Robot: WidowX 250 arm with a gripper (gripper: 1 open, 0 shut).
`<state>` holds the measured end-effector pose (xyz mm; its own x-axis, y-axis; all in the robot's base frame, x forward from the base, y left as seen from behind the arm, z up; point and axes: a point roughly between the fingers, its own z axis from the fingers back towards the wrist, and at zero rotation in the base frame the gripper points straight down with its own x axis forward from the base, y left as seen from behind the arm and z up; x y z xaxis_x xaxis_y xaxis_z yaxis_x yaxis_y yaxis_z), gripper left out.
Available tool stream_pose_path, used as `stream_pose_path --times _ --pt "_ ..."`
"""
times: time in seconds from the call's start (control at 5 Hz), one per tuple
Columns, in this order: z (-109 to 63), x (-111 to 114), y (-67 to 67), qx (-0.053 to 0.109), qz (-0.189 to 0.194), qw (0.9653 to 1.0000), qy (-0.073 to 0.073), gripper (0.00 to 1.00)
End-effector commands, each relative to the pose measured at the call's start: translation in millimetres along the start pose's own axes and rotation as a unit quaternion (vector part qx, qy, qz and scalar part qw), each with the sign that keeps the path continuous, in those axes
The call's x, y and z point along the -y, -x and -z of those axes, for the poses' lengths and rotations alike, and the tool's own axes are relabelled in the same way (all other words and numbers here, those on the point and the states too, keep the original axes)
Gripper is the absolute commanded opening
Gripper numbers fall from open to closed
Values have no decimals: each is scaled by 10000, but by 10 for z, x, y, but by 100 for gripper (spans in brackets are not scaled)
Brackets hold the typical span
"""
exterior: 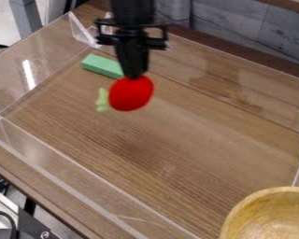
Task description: Move the red fruit to the left
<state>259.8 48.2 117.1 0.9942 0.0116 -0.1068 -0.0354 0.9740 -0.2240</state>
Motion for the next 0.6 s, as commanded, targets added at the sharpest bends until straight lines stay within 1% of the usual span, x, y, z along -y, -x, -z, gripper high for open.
stream_pose_path --times 0.0,0.2,0.4 --pt "-38 -65 68 198 255 9994 -136 0" --pt "15 -88 176 166 158 9996 -170 0" --pt "-5 -120 255 170 -7 9997 -171 0"
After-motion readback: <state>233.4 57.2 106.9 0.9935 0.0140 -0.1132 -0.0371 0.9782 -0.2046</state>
